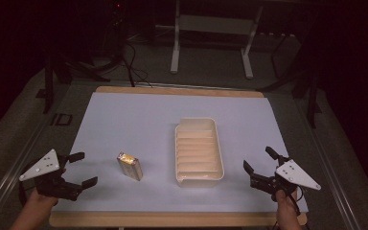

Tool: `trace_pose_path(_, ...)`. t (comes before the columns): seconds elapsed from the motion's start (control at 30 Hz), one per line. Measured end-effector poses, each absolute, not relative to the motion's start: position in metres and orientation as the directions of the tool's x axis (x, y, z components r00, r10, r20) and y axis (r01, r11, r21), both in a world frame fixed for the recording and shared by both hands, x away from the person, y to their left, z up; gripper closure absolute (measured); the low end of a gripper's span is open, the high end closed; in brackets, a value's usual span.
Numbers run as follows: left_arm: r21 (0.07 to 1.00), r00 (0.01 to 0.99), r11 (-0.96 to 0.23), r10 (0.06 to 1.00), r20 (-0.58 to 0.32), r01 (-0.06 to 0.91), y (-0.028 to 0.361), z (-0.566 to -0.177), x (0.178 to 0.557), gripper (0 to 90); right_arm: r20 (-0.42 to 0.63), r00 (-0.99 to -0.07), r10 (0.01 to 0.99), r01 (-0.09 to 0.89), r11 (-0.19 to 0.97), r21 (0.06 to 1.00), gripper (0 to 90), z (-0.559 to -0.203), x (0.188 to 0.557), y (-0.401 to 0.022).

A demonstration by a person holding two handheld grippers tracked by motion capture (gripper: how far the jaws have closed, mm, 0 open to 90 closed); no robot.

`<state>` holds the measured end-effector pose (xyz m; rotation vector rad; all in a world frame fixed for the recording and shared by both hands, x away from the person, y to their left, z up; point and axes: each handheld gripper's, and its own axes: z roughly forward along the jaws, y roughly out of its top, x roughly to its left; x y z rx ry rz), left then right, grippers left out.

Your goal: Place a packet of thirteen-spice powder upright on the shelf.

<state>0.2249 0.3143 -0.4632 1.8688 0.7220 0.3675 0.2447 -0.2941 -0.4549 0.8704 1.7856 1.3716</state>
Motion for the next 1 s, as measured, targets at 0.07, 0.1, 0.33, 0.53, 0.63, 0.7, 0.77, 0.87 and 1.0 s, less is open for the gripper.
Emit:
trace_pose_path(0.07,0.882,0.799,-0.342,0.598,-0.062,0.325,0.309,-0.457,0.229,0.8,-0.140,-0.518,0.844,0.081,0.211,0.974,11.7,-0.455,0.243,-0.293)
trace_pose_path(0.1,0.882,0.799,-0.342,0.598,-0.062,0.325,0.309,-0.457,0.229,0.8,-0.140,-0.518,0.844,0.081,0.211,0.974,11.7,-0.455,0.243,-0.293)
trace_pose_path(0.33,0.792,0.885,-0.516,0.462,-0.065,0.328,0.286,-0.445,0.240,0.8,-0.133,-0.524,0.841,0.085,0.207,0.975,11.7,-0.455,0.241,-0.294)
trace_pose_path(0.53,0.706,0.900,-0.619,0.432,-0.058,0.343,0.278,-0.446,0.247,0.8,-0.131,-0.529,0.838,0.093,0.211,0.973,11.7,-0.456,0.241,-0.294)
trace_pose_path(0.63,0.652,0.902,-0.667,0.427,-0.062,0.361,0.277,-0.447,0.251,0.8,-0.135,-0.537,0.833,0.093,0.217,0.972,11.7,-0.457,0.242,-0.294)
trace_pose_path(0.7,0.589,0.900,-0.709,0.430,-0.075,0.388,0.275,-0.447,0.254,0.9,-0.138,-0.537,0.832,0.092,0.221,0.971,11.7,-0.457,0.242,-0.294)
trace_pose_path(0.77,0.524,0.890,-0.739,0.447,-0.087,0.422,0.273,-0.448,0.257,0.9,-0.142,-0.542,0.828,0.090,0.225,0.970,11.7,-0.456,0.242,-0.293)
trace_pose_path(0.87,0.436,0.865,-0.755,0.485,-0.131,0.490,0.271,-0.450,0.262,0.8,-0.151,-0.545,0.825,0.079,0.230,0.970,11.7,-0.455,0.240,-0.292)
trace_pose_path(1.0,0.346,0.864,-0.793,0.479,-0.155,0.502,0.269,-0.455,0.265,0.8,-0.165,-0.542,0.824,0.066,0.238,0.969,11.7,-0.454,0.239,-0.291)
